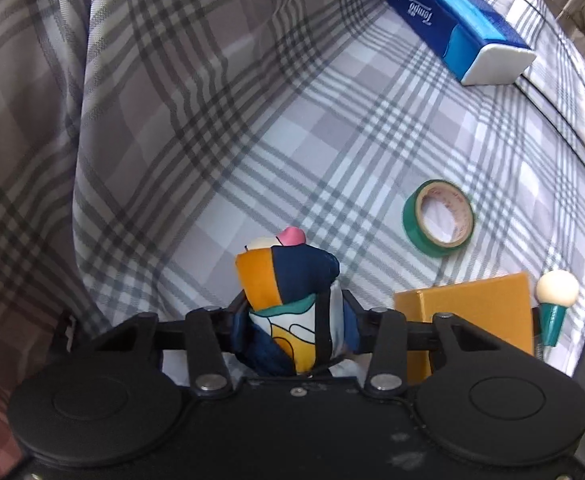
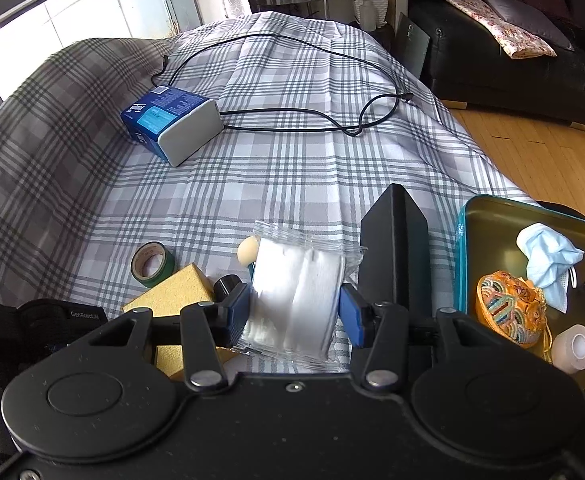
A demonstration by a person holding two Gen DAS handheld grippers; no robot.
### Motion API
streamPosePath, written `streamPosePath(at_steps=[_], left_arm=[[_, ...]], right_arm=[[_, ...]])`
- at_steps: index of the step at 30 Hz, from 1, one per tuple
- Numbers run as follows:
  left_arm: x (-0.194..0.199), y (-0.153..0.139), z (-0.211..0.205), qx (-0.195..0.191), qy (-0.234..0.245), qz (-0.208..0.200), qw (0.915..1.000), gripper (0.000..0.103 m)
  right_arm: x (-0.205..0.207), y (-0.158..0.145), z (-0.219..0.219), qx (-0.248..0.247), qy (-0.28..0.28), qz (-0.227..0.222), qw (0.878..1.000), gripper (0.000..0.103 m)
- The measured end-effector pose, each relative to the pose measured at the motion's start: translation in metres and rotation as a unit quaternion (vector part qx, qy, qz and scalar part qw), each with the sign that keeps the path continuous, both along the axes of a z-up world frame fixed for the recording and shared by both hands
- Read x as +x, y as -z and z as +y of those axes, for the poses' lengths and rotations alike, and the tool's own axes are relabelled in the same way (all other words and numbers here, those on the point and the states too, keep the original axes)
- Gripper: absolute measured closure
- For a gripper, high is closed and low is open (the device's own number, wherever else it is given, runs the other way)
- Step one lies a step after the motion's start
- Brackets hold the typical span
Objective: Organize soft objects
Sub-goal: 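Grasp the patterned pouch with left tool while right tool grasps the clear plastic bag, then carry the pouch with left tool while right tool carries the bag over the tray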
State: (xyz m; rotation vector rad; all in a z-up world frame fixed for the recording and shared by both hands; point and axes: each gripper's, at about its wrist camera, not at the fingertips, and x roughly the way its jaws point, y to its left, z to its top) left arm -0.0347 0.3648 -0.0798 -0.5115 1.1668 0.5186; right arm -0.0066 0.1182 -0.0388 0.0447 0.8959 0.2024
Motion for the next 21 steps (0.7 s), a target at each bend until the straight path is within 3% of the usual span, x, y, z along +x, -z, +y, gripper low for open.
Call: streamPosePath(at_steps=[13, 21], left_arm=[[-0.014, -0.038, 0.003, 0.007, -0.015, -0.053, 0.9985, 0.064], [-0.024, -0.063, -0.004, 0.030, 0.003, -0.072, 0.9969, 0.064]], right_arm=[[-0.016, -0.003, -0.015, 0.009, 0.006, -0.013, 1.000, 0.055], [-0.030, -0.005, -0.020, 0.018, -0.001, -0.020, 1.000, 0.055]])
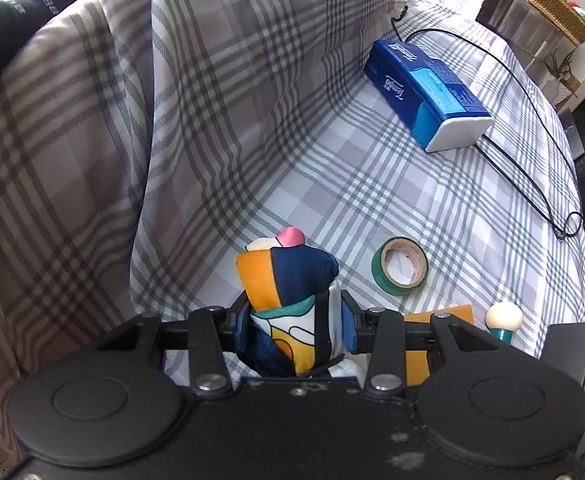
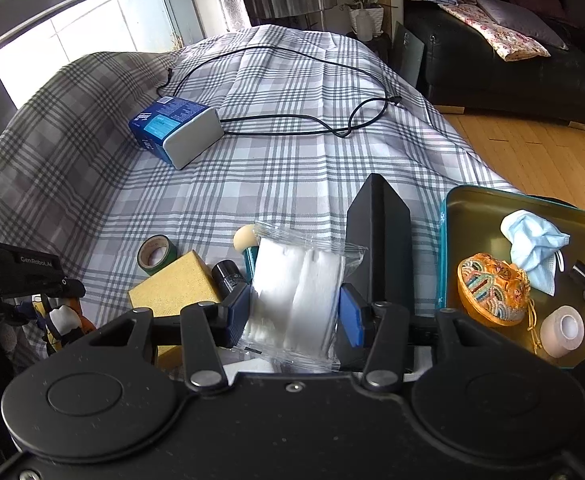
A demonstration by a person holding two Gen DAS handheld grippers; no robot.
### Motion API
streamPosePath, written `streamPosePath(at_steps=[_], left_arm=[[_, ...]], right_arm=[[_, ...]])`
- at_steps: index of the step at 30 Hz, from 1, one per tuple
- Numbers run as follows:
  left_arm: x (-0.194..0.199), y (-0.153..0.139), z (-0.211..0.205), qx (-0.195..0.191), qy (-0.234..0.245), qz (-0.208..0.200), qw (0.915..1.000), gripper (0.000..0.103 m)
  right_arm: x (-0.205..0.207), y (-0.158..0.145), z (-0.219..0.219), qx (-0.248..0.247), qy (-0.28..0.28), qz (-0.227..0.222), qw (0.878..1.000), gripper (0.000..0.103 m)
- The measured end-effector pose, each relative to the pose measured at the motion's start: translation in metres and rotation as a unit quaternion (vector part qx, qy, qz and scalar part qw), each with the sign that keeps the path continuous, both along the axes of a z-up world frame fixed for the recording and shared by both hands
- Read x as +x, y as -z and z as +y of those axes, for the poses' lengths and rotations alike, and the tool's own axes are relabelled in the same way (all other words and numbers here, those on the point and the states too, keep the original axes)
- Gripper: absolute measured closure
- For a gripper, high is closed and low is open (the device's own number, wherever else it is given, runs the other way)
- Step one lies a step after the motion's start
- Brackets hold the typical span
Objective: Organize soft objects
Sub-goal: 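Carry the pouch with left tool while right tool carries the bag over the tray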
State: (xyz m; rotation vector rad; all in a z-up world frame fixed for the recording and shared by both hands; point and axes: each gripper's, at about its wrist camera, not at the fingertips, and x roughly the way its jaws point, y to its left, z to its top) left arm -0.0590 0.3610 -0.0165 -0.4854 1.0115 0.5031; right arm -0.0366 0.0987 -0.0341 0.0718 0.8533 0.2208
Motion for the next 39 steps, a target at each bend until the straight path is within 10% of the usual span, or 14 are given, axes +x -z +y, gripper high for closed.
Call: streamPosePath(at_steps=[24, 39], left_arm=[[-0.001, -0.041, -0.083, 0.053, 0.121, -0.019, 0.9911, 0.063], [0.049, -0.077, -0.241, 0.045, 0.295, -0.050, 0.9532, 0.063]], right_arm=[[-0.009, -0.003, -0.102, 0.039, 0.121, -0.019, 0.992, 0.055], [-0.014, -0.010, -0.232, 0.052, 0.328, -0.049, 0.942, 0.055]])
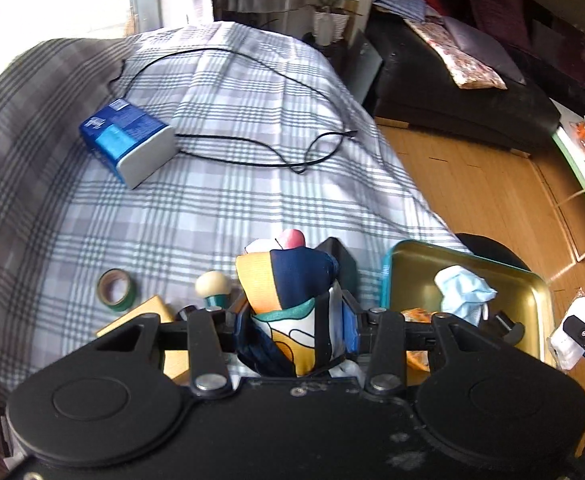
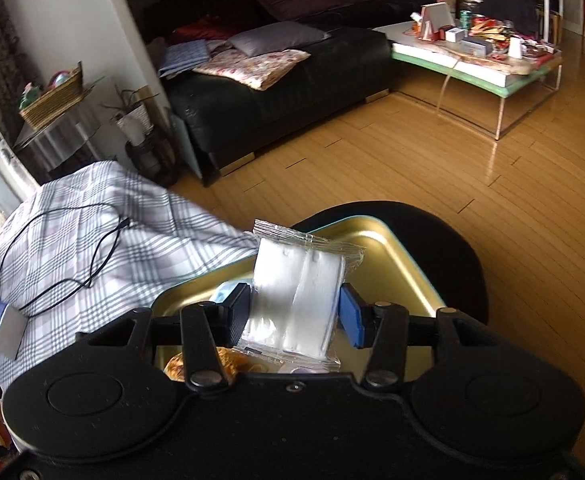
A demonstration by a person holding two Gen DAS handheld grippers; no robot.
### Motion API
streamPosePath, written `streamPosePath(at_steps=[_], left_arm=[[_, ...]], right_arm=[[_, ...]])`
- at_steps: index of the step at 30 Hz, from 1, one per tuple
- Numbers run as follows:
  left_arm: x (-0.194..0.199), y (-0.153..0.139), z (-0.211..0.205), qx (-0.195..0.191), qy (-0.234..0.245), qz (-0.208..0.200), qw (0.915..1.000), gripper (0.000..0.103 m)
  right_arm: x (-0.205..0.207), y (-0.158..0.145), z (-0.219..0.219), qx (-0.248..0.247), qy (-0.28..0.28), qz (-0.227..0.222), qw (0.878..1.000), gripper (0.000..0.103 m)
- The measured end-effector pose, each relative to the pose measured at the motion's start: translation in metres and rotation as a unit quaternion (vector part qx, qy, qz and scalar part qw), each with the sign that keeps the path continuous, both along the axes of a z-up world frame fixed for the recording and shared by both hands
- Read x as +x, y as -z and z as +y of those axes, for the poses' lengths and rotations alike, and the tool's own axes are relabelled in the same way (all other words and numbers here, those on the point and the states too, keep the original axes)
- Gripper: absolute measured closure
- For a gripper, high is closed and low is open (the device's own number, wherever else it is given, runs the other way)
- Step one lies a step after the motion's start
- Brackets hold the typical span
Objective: Organize soft objects
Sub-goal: 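Carry the pouch with left tool while right tool carries the bag over the tray, then open left tool to drop the pouch in the tray while right tool releases the bag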
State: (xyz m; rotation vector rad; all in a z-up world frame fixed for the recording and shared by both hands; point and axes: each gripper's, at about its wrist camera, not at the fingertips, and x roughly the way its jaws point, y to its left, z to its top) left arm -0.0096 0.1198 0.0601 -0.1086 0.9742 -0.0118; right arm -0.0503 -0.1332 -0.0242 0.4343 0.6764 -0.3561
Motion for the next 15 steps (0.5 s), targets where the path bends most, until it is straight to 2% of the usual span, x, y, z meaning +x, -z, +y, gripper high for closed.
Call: streamPosePath(at_steps=[7, 12, 15], left_arm=[[0.033, 0.007, -0.069, 0.008, 0.062, 0.011, 0.9980, 0.062], [0.059, 0.026, -0.110, 0.011, 0.092, 0.029, 0.9953, 0.062], [0.072, 0.038, -0.125, 0.011, 0.104, 0.036, 0.9939, 0.062]], right_arm=[[0.005, 0.008, -0.016, -0.005, 0.048, 0.012, 0.999, 0.055], [0.008, 0.015, -0.011, -0.040, 0.060, 0.012, 0.997, 0.055], [0.009, 0.023, -0.012, -0.042, 0.061, 0.017, 0.997, 0.055]])
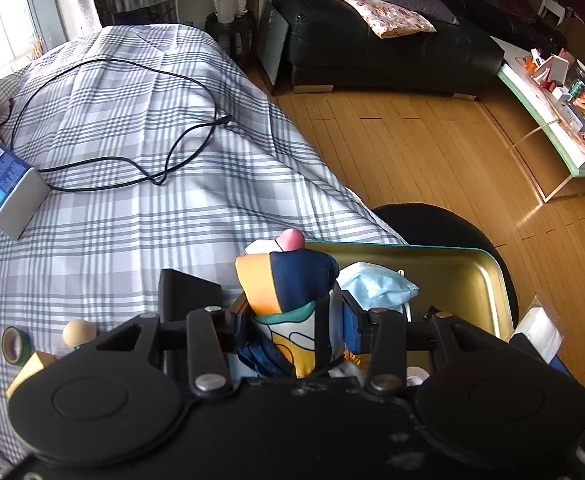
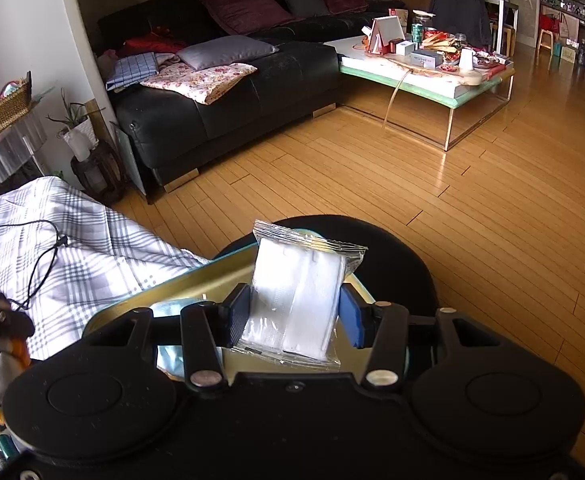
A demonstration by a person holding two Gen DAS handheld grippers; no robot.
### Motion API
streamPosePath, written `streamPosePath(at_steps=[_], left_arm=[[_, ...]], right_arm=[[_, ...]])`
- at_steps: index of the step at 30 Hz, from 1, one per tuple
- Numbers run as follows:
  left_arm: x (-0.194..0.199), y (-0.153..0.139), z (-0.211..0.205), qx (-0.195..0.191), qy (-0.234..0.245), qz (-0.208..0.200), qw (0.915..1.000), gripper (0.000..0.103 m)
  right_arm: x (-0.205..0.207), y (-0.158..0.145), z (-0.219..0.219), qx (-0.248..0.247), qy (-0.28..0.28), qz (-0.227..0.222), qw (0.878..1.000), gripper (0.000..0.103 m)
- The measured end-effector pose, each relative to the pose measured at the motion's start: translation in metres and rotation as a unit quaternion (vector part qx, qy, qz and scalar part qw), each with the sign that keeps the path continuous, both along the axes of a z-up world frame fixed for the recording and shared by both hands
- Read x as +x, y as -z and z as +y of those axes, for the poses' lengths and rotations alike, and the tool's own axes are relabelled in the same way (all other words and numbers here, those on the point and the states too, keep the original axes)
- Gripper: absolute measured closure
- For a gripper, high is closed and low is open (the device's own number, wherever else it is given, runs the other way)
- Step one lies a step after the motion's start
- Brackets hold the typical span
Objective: Organize soft objects
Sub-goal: 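Open left tool to drop the pouch in the tray while right tool releases the bag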
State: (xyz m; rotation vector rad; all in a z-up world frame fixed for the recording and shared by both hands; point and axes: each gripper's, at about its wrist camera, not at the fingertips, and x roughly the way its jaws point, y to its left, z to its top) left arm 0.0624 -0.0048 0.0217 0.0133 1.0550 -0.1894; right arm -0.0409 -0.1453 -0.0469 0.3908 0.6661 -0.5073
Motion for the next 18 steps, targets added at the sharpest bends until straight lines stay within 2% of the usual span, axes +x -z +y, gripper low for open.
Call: streamPosePath(at_steps=[8, 15, 17, 18], left_arm=[[0.025, 0.025, -0.029, 0.004, 0.011, 0.011, 0.9999, 0.062], [0.033, 0.032, -0.029, 0.003, 0.006, 0.006, 1.0000, 0.064], [0.033, 0.032, -0.027, 0.004, 0.005, 0.003, 1.0000, 0.060], [0.030, 0.030, -0.025, 0.005, 0.004, 0.001, 1.0000, 0.053]], right_arm=[[0.005, 0.010, -0.009, 0.038, -0.005, 0.011, 0.999, 0.055], [0.005, 0.010, -0.005, 0.033, -0.002, 0.012, 0.999, 0.055], [0.006, 0.011, -0.006, 0.036, -0.003, 0.014, 0.999, 0.055], [0.006, 0.011, -0.007, 0.038, -0.003, 0.015, 0.999, 0.055]])
